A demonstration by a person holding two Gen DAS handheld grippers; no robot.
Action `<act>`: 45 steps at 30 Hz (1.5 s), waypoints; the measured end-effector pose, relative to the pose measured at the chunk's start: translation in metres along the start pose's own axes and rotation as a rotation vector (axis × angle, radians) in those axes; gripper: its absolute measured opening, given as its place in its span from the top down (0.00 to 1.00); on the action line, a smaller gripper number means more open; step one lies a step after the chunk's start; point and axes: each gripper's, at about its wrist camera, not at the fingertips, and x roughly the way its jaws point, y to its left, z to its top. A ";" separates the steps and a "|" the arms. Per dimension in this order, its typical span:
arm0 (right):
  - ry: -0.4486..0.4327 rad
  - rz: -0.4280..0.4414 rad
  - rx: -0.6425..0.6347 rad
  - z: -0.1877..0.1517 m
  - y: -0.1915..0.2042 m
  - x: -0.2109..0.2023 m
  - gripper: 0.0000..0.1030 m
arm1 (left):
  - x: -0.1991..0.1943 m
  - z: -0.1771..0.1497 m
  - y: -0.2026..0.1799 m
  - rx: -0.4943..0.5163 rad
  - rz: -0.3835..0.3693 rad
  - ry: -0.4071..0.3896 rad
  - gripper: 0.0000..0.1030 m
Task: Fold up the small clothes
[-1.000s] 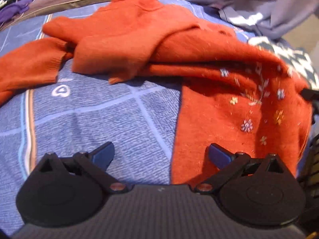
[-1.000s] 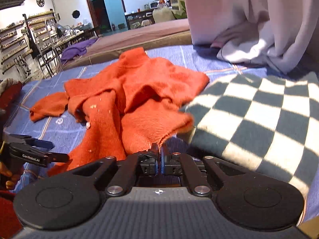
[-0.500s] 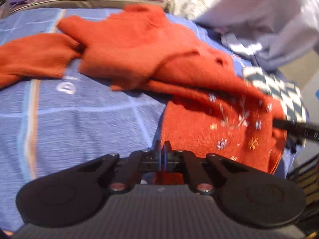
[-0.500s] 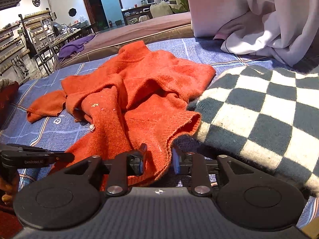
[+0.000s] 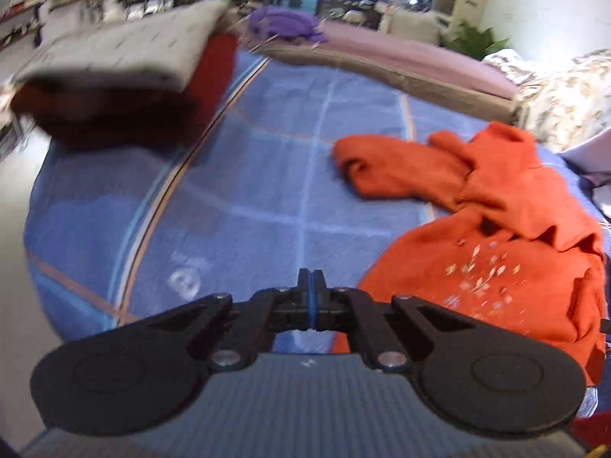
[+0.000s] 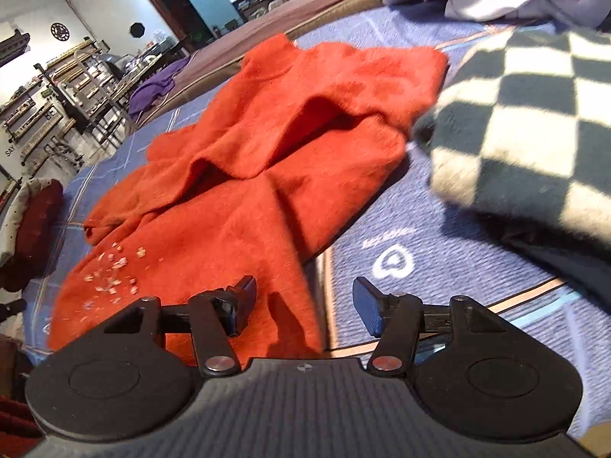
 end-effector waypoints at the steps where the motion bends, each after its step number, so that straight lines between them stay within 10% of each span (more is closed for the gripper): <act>1: 0.022 0.019 -0.003 -0.002 0.003 0.006 0.09 | 0.003 -0.003 0.005 -0.024 0.006 0.015 1.00; 4: 0.036 -0.009 -0.071 -0.008 0.017 0.014 0.23 | 0.009 -0.006 0.003 -0.028 -0.003 0.022 0.89; 5: 0.044 0.003 -0.095 -0.008 0.021 0.013 0.42 | 0.013 -0.006 -0.003 -0.018 -0.024 0.020 0.79; 6: 0.058 0.032 -0.108 -0.007 0.021 0.012 0.82 | 0.015 -0.005 -0.011 -0.003 -0.037 0.020 0.71; 7: 0.065 0.057 -0.107 -0.007 0.021 0.009 0.89 | 0.019 -0.004 -0.018 0.014 -0.043 0.020 0.55; 13: 0.098 0.101 -0.082 -0.004 -0.004 -0.028 0.93 | 0.036 0.006 -0.076 0.135 -0.148 0.018 0.42; 18: 0.361 -0.132 -0.352 -0.041 -0.015 -0.052 0.94 | 0.051 0.004 -0.112 0.240 -0.184 0.037 0.31; 23: 0.348 -0.145 -0.284 -0.054 -0.022 -0.054 0.92 | 0.070 0.006 -0.129 0.325 -0.155 0.054 0.31; 29: 0.294 -0.253 -0.359 -0.023 -0.005 -0.058 0.46 | 0.077 0.031 -0.124 0.368 -0.096 -0.035 0.02; 35: 0.038 -0.254 -0.241 0.011 -0.003 -0.076 0.18 | 0.123 0.084 -0.090 0.001 -0.213 -0.002 0.01; 43: -0.002 -0.194 -0.198 0.005 0.022 -0.070 0.15 | 0.213 0.109 -0.115 -0.008 -0.049 0.046 0.02; 45: -0.016 -0.215 -0.177 0.005 0.020 -0.075 0.15 | 0.215 0.109 -0.125 -0.013 -0.014 -0.009 0.16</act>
